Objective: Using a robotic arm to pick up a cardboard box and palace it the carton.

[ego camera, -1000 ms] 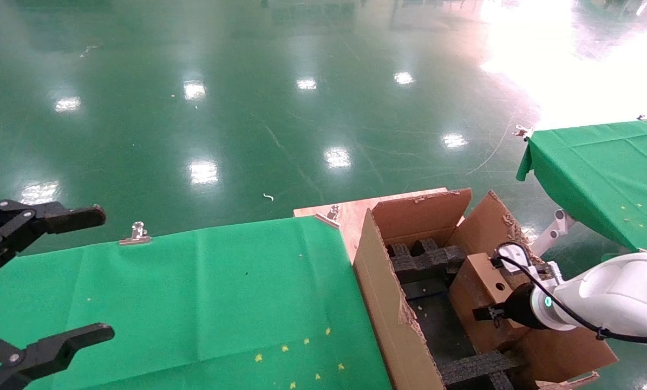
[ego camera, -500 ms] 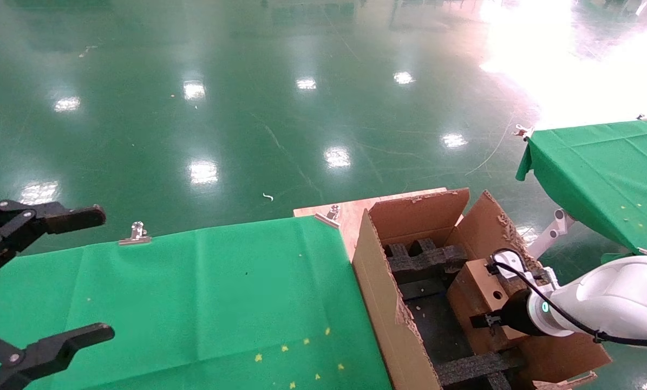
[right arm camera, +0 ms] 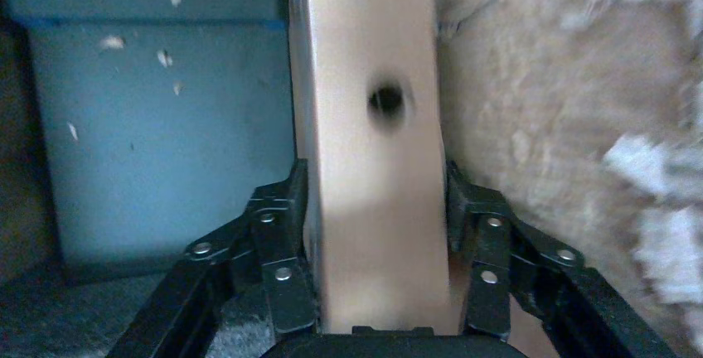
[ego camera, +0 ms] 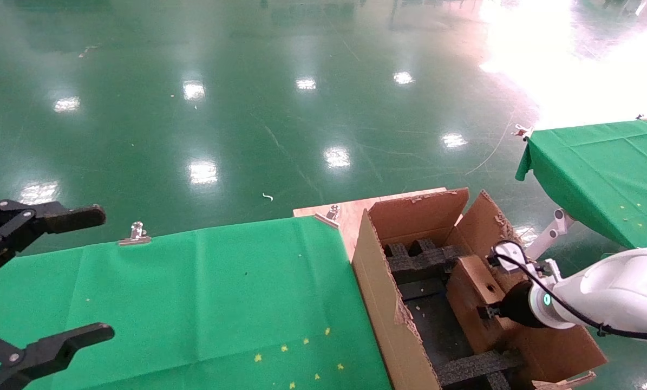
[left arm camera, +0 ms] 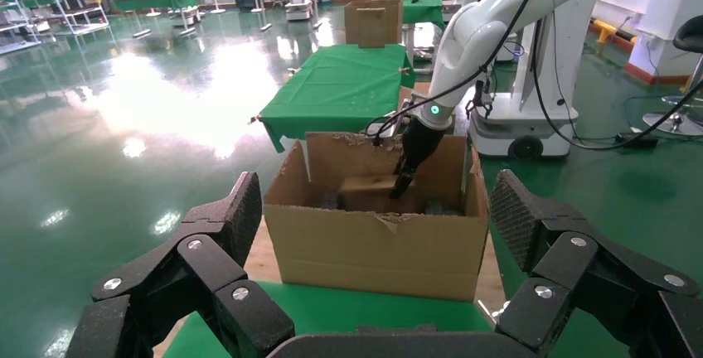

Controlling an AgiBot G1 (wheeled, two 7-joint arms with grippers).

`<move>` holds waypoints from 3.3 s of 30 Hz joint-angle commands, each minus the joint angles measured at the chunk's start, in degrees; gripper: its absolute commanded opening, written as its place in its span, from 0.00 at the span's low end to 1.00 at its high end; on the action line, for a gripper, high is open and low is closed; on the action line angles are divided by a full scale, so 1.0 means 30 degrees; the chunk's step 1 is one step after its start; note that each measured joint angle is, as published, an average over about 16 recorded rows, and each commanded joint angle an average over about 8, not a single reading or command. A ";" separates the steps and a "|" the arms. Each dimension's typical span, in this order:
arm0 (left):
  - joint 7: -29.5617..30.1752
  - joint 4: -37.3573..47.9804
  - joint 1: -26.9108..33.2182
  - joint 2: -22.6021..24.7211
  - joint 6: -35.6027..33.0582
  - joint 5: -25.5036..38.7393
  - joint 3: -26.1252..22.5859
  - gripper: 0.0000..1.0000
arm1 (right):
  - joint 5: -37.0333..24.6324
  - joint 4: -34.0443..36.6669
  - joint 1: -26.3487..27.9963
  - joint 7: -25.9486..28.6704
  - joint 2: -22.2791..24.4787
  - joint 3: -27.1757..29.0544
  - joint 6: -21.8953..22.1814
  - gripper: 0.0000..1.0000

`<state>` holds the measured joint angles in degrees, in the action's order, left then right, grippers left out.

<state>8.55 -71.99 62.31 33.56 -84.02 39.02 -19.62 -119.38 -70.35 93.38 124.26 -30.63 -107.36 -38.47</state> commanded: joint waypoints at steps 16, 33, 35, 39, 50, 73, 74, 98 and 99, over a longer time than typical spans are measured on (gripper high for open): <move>-0.0002 0.0001 0.0001 -0.0001 0.0001 -0.0002 -0.0003 1.00 | -0.0312 -0.1923 0.3219 -0.0376 0.0841 0.1485 -0.0319 1.00; -0.0004 0.0003 0.0000 -0.0004 0.0004 -0.0006 -0.0004 1.00 | 0.6123 -0.2604 0.8332 -0.5984 0.0029 0.4161 -0.0672 1.00; -0.0004 0.0004 -0.0001 -0.0005 0.0005 -0.0007 -0.0004 1.00 | 0.6528 -0.2632 0.8534 -0.6216 0.0001 0.4295 -0.0749 1.00; -0.0005 0.0004 -0.0002 -0.0008 0.0005 -0.0009 -0.0003 1.00 | 0.6825 -0.2638 0.8667 -0.6307 -0.0017 0.4391 -0.0837 1.00; -0.0006 0.0005 -0.0001 -0.0006 0.0004 -0.0010 -0.0005 1.00 | 0.7021 -0.2542 0.7635 -0.7207 -0.0037 0.5183 -0.1321 1.00; -0.0008 0.0007 0.0001 -0.0007 0.0005 -0.0013 -0.0009 1.00 | 1.4391 -0.1968 0.0491 -1.9202 -0.0596 1.5077 -0.6968 1.00; -0.0008 0.0007 0.0001 -0.0007 0.0005 -0.0013 -0.0010 1.00 | 1.4709 -0.1943 0.0183 -1.9720 -0.0620 1.5504 -0.7212 1.00; -0.0010 0.0007 0.0002 -0.0009 0.0006 -0.0016 -0.0014 1.00 | 2.2567 -0.1331 -0.7434 -3.2509 -0.1216 2.6053 -1.3233 1.00; -0.0010 0.0007 0.0002 -0.0009 0.0006 -0.0016 -0.0014 1.00 | 2.2898 -0.1306 -0.7754 -3.3047 -0.1241 2.6497 -1.3486 1.00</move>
<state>8.51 -71.97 62.32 33.54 -84.00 38.97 -19.66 -50.74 -74.27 70.17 25.20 -34.35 -27.94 -78.89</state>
